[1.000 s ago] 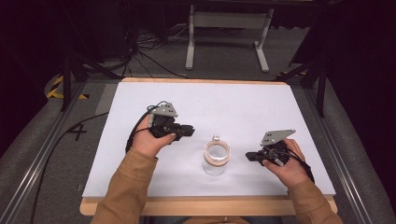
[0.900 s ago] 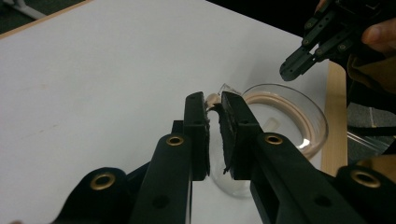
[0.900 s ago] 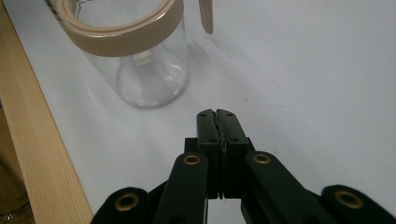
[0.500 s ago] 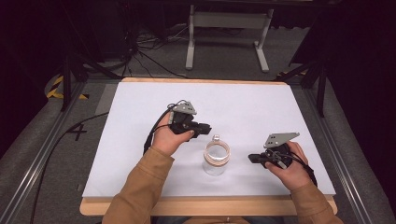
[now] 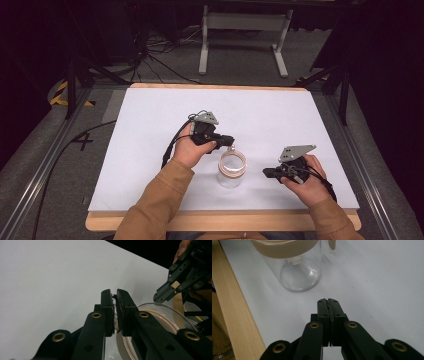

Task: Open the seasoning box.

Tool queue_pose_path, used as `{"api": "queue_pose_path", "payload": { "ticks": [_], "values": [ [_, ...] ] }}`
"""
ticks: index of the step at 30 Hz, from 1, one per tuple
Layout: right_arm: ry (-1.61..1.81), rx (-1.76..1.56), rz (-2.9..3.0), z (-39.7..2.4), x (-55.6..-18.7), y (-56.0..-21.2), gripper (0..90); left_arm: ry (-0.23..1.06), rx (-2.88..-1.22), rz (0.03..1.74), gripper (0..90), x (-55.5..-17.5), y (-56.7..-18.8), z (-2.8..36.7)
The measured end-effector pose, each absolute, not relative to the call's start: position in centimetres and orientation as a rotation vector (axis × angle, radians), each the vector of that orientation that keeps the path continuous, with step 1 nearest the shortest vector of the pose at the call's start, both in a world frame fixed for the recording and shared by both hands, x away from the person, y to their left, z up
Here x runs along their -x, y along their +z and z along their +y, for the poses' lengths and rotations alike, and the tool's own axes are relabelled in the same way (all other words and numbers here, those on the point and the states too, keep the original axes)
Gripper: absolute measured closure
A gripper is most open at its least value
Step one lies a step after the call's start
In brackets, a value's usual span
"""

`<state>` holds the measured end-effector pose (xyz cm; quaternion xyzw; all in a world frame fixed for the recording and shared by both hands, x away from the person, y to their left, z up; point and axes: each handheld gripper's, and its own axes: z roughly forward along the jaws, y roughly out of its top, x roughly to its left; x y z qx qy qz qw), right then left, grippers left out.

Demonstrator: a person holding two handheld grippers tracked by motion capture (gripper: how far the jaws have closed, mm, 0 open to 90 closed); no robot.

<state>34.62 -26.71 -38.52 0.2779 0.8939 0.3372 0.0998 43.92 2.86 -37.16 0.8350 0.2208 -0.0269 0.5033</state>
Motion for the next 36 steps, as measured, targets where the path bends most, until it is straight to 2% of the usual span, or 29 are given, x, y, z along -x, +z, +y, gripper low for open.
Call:
{"api": "queue_pose_path", "payload": {
  "ticks": [6, 26, 36],
  "values": [
    [1.001, -0.809, 2.646, -26.5, -34.5, -38.5, 89.6, -0.070, -2.015, 0.529, 87.6, -43.9, -37.2, 2.8],
    [1.134, -0.710, 2.663, -24.8, -33.5, -37.4, 90.0, -0.104, -2.010, 0.589, 87.4, -44.1, -37.3, 2.8],
    [1.275, -0.652, 2.607, -22.7, -32.8, -37.0, 90.0, -0.109, -2.004, 0.593, 87.5, -44.2, -37.4, 2.8]
  ]
}}
